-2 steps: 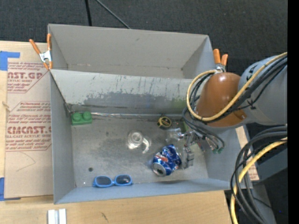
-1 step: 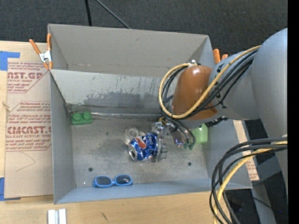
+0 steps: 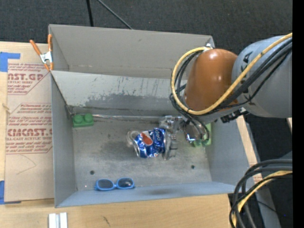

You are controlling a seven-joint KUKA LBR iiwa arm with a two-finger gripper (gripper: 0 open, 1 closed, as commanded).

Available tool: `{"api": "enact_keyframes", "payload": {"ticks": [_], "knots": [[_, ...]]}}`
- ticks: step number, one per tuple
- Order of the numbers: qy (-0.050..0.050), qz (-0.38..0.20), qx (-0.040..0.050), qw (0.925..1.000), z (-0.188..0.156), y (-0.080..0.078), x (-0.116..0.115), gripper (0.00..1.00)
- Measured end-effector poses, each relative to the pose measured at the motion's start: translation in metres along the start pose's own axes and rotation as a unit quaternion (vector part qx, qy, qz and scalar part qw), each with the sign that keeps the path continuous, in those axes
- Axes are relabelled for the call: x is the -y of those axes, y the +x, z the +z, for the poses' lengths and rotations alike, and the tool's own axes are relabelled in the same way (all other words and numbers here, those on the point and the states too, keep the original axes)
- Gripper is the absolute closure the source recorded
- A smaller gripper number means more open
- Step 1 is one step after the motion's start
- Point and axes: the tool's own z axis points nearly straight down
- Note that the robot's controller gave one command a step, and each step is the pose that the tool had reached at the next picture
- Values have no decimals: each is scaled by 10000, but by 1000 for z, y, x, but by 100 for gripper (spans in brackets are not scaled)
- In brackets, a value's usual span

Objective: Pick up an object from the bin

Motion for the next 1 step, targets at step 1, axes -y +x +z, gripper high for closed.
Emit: {"api": "enact_keyframes", "payload": {"ticks": [1], "knots": [[15, -421, 21, 9991, -151, -17, 32, 100]]}}
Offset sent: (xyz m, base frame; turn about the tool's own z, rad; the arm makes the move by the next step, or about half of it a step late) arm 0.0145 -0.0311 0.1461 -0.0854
